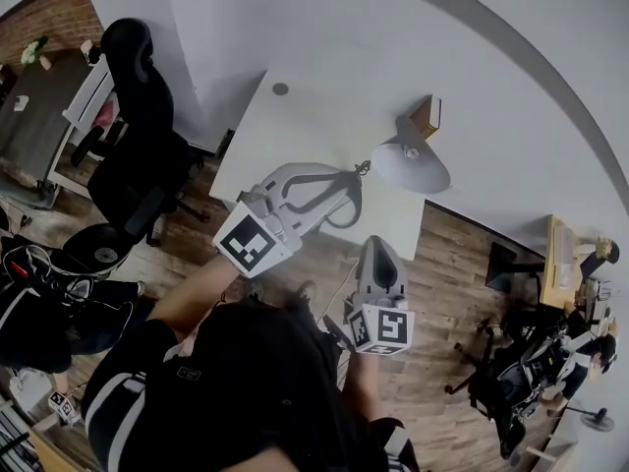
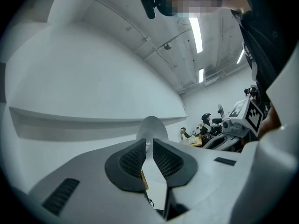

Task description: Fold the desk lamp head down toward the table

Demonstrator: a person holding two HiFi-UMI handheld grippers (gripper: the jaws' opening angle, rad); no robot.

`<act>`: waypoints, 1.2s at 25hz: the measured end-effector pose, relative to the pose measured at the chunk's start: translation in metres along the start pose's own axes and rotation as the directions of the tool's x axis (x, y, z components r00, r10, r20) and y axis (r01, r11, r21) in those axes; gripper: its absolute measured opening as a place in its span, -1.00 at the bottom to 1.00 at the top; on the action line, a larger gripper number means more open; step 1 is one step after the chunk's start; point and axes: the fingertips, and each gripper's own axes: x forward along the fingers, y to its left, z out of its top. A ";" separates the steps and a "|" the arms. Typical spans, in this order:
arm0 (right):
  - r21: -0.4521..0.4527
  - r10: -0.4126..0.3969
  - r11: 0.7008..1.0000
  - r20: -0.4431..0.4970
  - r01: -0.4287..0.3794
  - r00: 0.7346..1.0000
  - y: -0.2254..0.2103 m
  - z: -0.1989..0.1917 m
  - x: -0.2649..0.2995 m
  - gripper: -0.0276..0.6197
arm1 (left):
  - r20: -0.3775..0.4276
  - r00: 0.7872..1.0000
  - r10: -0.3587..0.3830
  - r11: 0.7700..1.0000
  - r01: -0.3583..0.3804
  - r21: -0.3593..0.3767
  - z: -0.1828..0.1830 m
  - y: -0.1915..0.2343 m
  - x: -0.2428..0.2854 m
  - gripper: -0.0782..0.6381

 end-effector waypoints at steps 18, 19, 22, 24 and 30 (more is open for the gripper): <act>0.022 0.047 0.999 -0.011 -0.047 0.999 -0.039 -0.005 0.020 -0.88 | -0.144 0.989 -0.026 0.983 0.051 0.178 -0.006 0.034 0.087 -0.39; 0.020 0.050 0.999 -0.009 -0.050 0.999 -0.040 -0.004 0.021 -0.88 | -0.146 0.989 -0.027 0.982 0.054 0.184 -0.007 0.035 0.088 -0.44; 0.006 0.054 0.999 -0.011 -0.054 0.999 -0.043 0.002 0.023 -0.88 | -0.155 0.987 -0.031 0.979 0.061 0.193 -0.009 0.038 0.091 -0.57; -0.014 0.053 0.998 -0.017 -0.053 0.998 -0.047 0.009 0.021 -0.88 | -0.159 0.986 -0.040 0.979 0.071 0.190 -0.009 0.037 0.092 -0.61; -0.092 0.064 0.994 -0.029 -0.067 0.998 -0.060 0.033 0.013 -0.88 | -0.161 0.985 -0.060 0.978 0.090 0.189 -0.010 0.036 0.091 -0.65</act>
